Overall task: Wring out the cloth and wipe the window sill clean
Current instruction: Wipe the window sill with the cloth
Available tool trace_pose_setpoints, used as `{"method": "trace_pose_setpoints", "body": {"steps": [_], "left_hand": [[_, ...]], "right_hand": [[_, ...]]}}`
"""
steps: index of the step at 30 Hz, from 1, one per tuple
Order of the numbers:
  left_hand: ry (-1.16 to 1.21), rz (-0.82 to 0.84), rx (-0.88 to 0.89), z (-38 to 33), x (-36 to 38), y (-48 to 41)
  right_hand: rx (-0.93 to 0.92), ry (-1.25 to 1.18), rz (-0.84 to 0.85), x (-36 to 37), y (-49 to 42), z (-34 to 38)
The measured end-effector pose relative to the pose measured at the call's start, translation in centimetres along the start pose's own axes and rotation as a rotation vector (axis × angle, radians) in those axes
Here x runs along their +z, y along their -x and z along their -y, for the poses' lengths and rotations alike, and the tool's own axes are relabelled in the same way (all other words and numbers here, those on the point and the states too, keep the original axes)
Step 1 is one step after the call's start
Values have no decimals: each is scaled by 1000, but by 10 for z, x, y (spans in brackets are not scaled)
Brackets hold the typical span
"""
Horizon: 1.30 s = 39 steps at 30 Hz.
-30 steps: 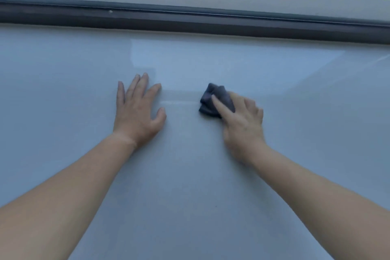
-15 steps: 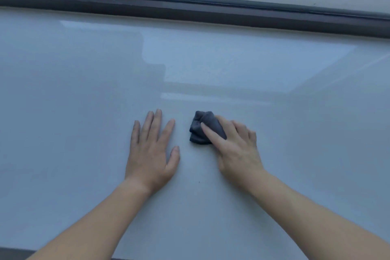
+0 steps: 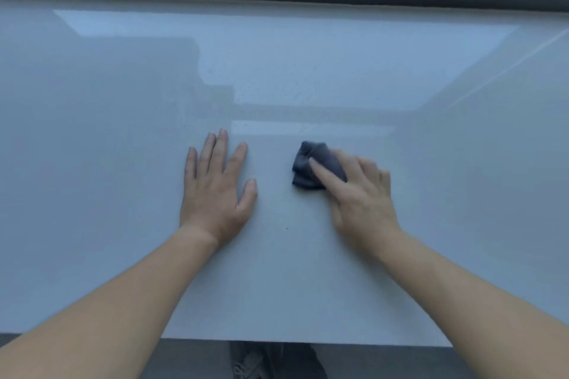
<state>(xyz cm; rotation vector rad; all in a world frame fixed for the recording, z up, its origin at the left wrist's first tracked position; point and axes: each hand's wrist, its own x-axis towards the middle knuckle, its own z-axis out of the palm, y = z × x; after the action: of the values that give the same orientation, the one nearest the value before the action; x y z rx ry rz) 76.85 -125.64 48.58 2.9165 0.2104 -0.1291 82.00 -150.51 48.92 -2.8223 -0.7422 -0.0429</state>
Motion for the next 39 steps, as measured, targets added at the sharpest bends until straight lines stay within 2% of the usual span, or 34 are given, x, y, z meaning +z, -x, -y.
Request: {"method": "trace_pose_setpoints", "body": {"steps": [2, 4, 5, 8, 10, 12, 15, 16, 18, 21, 23, 25, 28, 29, 31, 33, 35, 37, 39], "left_hand": [[-1, 4, -4, -1, 0, 0], [-10, 12, -4, -1, 0, 0], [-17, 23, 0, -2, 0, 0], [16, 71, 4, 0, -5, -2], [92, 100, 0, 2, -10, -3], [134, 90, 4, 4, -15, 3], [124, 29, 29, 1, -16, 34], [129, 26, 46, -1, -14, 50], [133, 53, 87, -3, -7, 84], [85, 101, 125, 1, 2, 114], [17, 112, 136, 4, 7, 118], [-30, 107, 128, 3, 8, 117], [-46, 120, 121, 0, 8, 116], [-39, 124, 119, 0, 8, 116], [-33, 127, 115, 0, 8, 116], [-33, 129, 110, 0, 8, 116], [-33, 139, 109, 0, 7, 116], [-17, 156, 108, 0, 4, 116], [9, 159, 103, -2, 2, 116]], "right_hand": [[256, -41, -46, -2, -12, -4], [400, -81, -98, 0, -4, 13], [381, -88, -99, 1, 10, 28], [78, -67, -33, 4, 71, 68], [-53, -39, 27, 2, 95, 64], [21, -2, 15, -1, 92, 43], [371, -15, -71, -4, 75, 27], [432, -29, -96, -3, 75, 31], [380, -39, -109, 2, 91, 53], [52, -32, -18, 6, 142, 87], [-83, -24, 43, 2, 156, 79], [3, 0, 22, -2, 147, 58], [418, -59, -84, -5, 129, 46], [483, -70, -108, -3, 130, 55], [394, -78, -113, 2, 149, 85], [159, -75, -60, 5, 179, 109], [13, -69, -14, 2, 197, 106], [33, -45, -22, -2, 194, 80], [232, -35, -75, -5, 185, 48]]}}
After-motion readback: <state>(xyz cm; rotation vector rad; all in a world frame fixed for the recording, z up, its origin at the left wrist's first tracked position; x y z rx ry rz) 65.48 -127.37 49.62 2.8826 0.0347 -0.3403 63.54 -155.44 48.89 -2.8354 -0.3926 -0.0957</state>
